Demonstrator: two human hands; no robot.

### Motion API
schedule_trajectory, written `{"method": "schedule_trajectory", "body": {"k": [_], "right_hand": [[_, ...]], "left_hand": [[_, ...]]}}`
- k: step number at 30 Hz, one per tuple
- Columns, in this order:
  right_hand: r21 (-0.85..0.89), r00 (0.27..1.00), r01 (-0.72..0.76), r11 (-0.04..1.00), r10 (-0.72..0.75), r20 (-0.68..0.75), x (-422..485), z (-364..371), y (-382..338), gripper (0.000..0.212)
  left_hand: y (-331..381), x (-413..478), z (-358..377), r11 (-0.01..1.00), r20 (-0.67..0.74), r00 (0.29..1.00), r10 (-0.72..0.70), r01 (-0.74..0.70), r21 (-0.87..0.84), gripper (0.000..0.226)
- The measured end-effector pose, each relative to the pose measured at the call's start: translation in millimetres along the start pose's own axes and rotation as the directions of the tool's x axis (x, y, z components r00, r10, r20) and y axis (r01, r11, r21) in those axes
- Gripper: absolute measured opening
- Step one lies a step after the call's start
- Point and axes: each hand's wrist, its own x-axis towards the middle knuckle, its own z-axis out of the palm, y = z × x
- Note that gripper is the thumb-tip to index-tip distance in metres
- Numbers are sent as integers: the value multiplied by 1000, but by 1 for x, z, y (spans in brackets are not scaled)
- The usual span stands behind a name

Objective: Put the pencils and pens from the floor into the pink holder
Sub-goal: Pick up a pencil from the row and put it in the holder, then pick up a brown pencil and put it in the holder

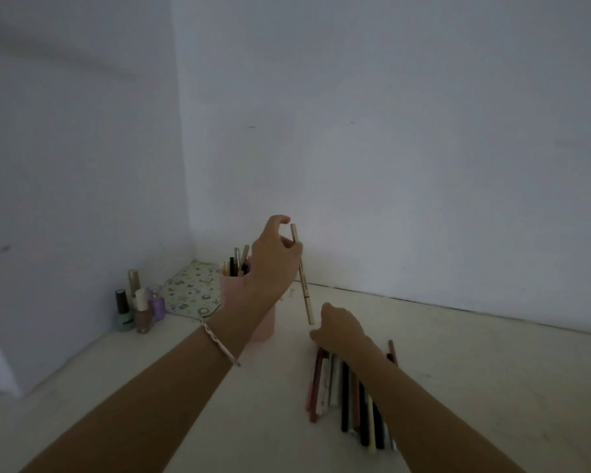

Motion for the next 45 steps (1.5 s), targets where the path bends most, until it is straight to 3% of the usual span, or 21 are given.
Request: {"method": "schedule_trajectory", "body": {"k": [4, 9, 14, 17, 24, 28, 33, 37, 41, 43, 45], "right_hand": [[19, 1000, 14, 1000, -14, -15, 2, 16, -7, 9], [333, 983, -21, 943, 81, -167, 10, -3, -10, 23], [620, 866, 116, 776, 226, -446, 15, -62, -17, 21], [712, 776, 296, 636, 275, -568, 9, -85, -25, 19], [665, 661, 547, 508, 226, -716, -4, -100, -66, 22], [578, 562, 641, 505, 205, -802, -3, -101, -89, 21], [511, 524, 693, 508, 132, -841, 12, -92, -119, 21], [386, 527, 665, 639, -35, -849, 27, -70, -133, 23], [249, 622, 614, 749, -265, -736, 36, -43, -136, 21], [124, 624, 606, 786, -373, -687, 34, -37, -132, 22], [147, 612, 596, 789, -328, -720, 29, -39, -120, 30]], "left_hand": [[-6, 2, -9, 997, -90, 994, 66, -69, -24, 33], [-9, 9, -28, 989, -229, 969, 87, -111, -94, 33], [-13, 38, -63, 964, -494, 842, 214, -264, -32, 34], [-29, 46, -74, 960, -531, 809, 254, -276, 38, 34], [-78, 33, -66, 959, -356, 894, 271, -218, 182, 30], [-99, 26, -65, 860, -302, 918, 257, -75, 504, 31], [-91, 30, -83, 947, -471, 856, 213, -63, 314, 37], [-82, 27, -89, 966, -463, 858, 223, -132, 222, 35], [-78, 21, -84, 972, -441, 871, 215, -146, 186, 34], [-75, 16, -76, 976, -425, 884, 194, -132, 171, 33], [-70, 7, -63, 977, -395, 900, 184, -125, 171, 27]]}}
